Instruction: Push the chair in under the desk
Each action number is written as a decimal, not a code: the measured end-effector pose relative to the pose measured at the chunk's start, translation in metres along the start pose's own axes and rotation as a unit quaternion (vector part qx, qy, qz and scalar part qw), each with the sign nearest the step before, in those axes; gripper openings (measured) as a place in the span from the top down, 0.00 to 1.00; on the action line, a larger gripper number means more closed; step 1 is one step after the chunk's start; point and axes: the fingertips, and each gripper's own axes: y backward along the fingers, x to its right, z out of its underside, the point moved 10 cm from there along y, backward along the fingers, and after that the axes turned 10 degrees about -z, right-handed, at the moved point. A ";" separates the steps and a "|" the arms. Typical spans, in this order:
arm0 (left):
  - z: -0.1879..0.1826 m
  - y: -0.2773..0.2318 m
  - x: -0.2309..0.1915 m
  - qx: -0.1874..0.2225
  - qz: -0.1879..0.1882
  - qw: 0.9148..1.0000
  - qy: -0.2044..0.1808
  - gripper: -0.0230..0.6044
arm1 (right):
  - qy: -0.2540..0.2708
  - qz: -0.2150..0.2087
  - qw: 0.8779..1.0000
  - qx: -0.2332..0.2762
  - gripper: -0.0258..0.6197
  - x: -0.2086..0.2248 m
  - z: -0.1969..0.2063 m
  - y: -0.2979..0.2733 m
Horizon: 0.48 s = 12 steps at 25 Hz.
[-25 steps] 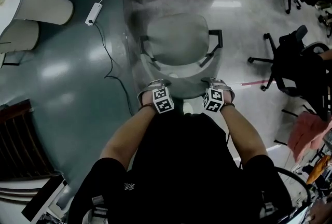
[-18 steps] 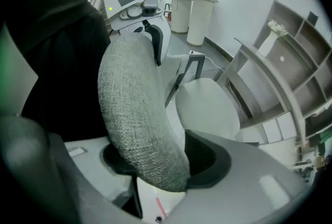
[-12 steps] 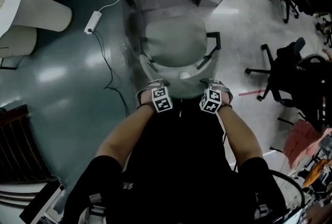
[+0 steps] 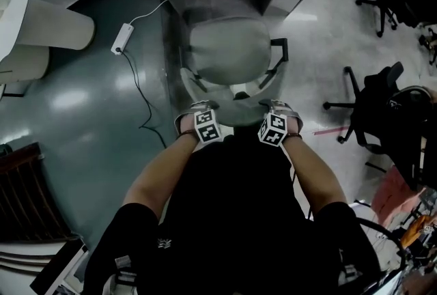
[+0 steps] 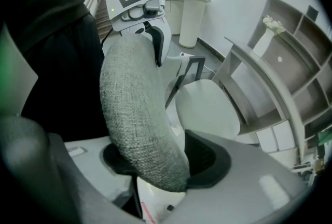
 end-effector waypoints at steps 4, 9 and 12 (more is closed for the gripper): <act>-0.008 -0.005 -0.032 -0.004 0.004 1.000 -0.002 0.67 | 0.002 -0.004 1.000 0.002 0.62 0.032 -0.003 0.003; -0.015 -0.011 -0.074 -0.006 0.001 1.000 0.007 0.66 | 0.002 -0.011 1.000 0.001 0.62 0.076 -0.008 0.006; -0.021 -0.013 -0.100 -0.005 -0.001 1.000 0.011 0.66 | 0.006 -0.010 1.000 0.000 0.62 0.104 -0.011 0.011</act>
